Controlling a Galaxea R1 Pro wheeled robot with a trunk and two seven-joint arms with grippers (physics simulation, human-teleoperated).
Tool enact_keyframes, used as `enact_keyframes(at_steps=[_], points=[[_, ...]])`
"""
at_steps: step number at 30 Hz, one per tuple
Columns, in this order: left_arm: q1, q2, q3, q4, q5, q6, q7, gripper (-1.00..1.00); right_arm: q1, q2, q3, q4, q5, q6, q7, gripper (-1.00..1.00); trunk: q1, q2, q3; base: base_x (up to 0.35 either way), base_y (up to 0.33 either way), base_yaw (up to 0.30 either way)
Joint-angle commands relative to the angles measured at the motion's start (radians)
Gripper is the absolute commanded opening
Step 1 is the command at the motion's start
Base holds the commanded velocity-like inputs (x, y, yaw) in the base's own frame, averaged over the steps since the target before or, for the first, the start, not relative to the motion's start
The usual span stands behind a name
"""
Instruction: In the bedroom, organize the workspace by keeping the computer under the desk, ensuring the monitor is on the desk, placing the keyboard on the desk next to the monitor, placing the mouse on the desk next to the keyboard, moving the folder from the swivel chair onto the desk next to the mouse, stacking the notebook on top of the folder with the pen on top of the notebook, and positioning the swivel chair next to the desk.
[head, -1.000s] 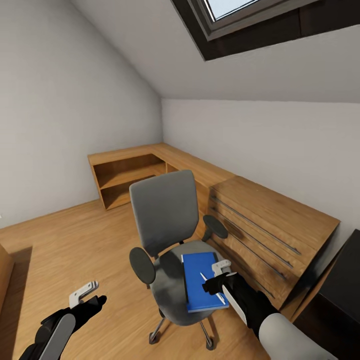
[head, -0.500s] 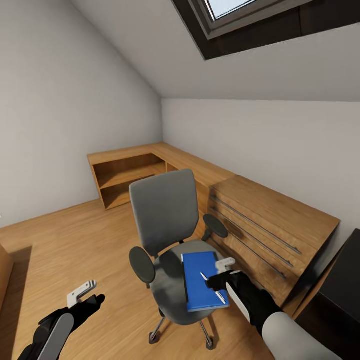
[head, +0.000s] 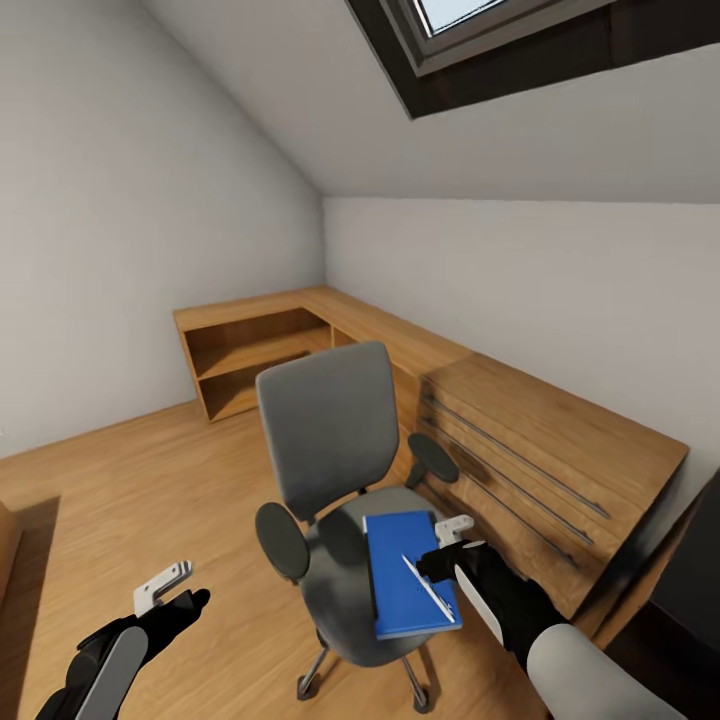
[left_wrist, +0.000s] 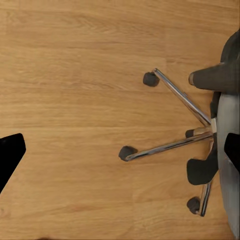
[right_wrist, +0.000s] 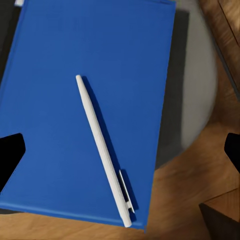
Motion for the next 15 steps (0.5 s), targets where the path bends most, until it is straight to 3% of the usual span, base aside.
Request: enact_keyframes(at_steps=[1, 15], points=[[-0.001, 0.000, 0.000, -0.001, 0.011, 0.002, 0.009, 1.00, -0.001, -0.001, 0.004, -0.001, -0.009, 0.004, -0.003, 1.00, 0.000, -0.001, -0.001, 0.241, 0.000, 0.000], [-0.001, 0.002, 0.001, -0.001, 0.010, 0.000, 0.007, 1.00, -0.001, -0.001, 0.005, 0.000, -0.013, 0.006, -0.001, 1.00, 0.000, -0.001, -0.001, 0.121, 0.000, 0.000]])
